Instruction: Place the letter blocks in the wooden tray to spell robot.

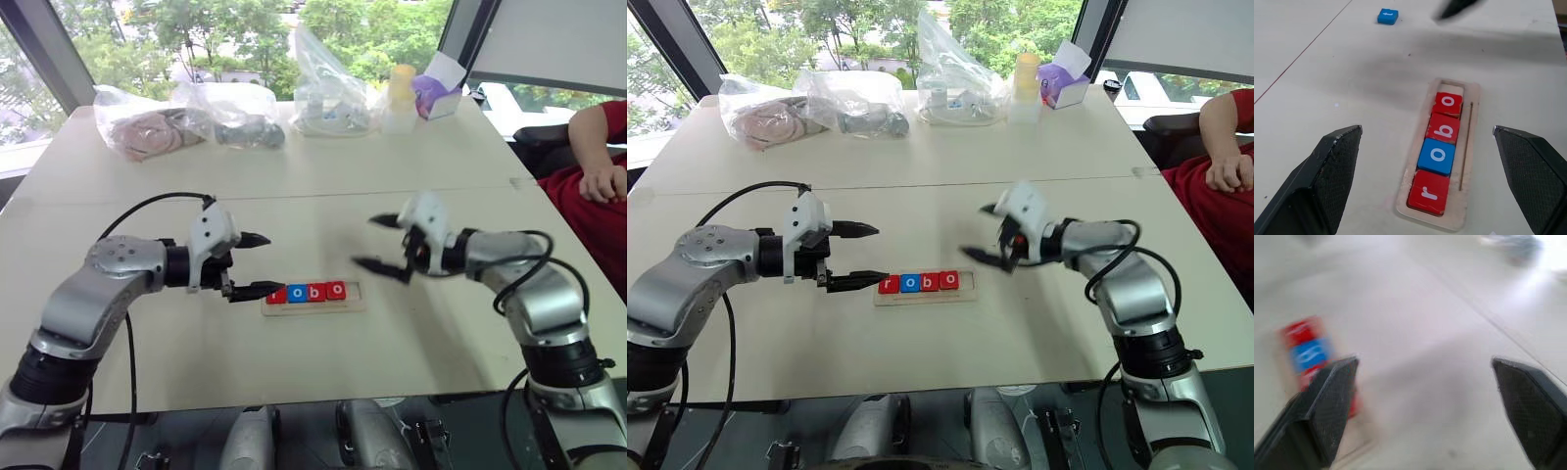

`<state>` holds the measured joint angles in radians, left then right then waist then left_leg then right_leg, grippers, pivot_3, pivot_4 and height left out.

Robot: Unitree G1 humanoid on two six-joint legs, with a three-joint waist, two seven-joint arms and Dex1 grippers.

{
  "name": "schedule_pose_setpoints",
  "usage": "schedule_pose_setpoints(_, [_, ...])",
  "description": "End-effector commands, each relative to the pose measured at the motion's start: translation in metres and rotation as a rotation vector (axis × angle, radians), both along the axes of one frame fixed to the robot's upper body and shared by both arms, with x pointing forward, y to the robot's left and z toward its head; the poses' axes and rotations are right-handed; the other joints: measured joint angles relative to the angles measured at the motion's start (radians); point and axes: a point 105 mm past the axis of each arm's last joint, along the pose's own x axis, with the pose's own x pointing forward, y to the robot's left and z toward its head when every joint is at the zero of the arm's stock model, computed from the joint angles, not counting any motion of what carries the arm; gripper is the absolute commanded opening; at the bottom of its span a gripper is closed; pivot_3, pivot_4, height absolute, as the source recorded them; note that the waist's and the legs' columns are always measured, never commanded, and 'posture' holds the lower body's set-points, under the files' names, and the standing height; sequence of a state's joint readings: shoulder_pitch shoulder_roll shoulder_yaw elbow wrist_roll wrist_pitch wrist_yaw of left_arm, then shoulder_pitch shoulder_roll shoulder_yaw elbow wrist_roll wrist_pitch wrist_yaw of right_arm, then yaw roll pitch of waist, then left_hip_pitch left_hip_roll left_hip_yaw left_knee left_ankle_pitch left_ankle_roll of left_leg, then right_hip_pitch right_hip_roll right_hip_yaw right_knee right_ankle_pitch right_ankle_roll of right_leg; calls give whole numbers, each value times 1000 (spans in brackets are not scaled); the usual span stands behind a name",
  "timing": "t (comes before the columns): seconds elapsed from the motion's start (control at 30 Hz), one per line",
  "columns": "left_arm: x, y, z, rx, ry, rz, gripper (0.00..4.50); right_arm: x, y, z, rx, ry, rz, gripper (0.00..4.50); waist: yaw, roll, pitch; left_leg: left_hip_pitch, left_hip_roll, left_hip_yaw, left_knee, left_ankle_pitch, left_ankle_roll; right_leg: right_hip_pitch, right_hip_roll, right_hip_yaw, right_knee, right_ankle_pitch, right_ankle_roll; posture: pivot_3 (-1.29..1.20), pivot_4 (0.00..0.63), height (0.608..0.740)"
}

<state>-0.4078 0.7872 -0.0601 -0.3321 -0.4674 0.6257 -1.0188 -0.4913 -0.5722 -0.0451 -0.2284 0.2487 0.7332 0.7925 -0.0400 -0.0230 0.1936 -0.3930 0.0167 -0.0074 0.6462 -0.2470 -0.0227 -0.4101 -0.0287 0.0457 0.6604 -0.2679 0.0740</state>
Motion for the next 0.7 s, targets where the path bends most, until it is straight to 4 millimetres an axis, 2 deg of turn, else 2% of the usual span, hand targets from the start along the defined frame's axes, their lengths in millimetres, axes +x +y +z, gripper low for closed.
schedule_pose_setpoints(0.03, [6, -15, 10, -38, -49, -41, 4500, 29, -39, -6, 18, -13, -334, 4476, 1, 0, 0, 0, 0, 0, 0, 0, 0, 0, 0, 0, 0, 0, 0, 0, 150, 740])
schedule_pose_setpoints(0.1, [4, -23, 5, -19, -47, -88, 4500, 43, -57, -22, -18, -4, -501, 4476, 0, 0, 0, -2, -1, 1, 0, 0, 0, -1, 0, 0, -1, 0, 0, 0, 150, 740])
schedule_pose_setpoints(0.27, [6, -26, -5, 33, -49, -126, 4500, 60, -58, -37, 84, 36, -645, 4476, -7, 0, 0, -2, -1, 3, -2, 0, 0, -3, 1, 3, -2, 2, 3, 0, 150, 740])
schedule_pose_setpoints(0.43, [7, -23, -5, 39, -59, -104, 4500, 66, -57, -55, 60, 54, -693, 4476, -4, 1, 0, -12, -1, 2, 0, 0, 0, -15, 2, 3, 2, 2, 4, 0, 150, 740])
schedule_pose_setpoints(0.6, [4, -25, 1, -2, -62, -103, 4500, 69, -53, -67, 69, 75, -694, 4476, -4, 1, 0, -15, -1, 2, 1, 0, 0, -16, 1, 3, 2, 4, 7, 0, 150, 740])
schedule_pose_setpoints(0.7, [9, -24, 6, -16, -86, -79, 4500, 70, -48, -68, 69, 81, -673, 3187, -4, 1, 0, -15, -1, 2, 1, 0, 0, -16, 1, 3, 2, 4, 7, 0, 150, 740])
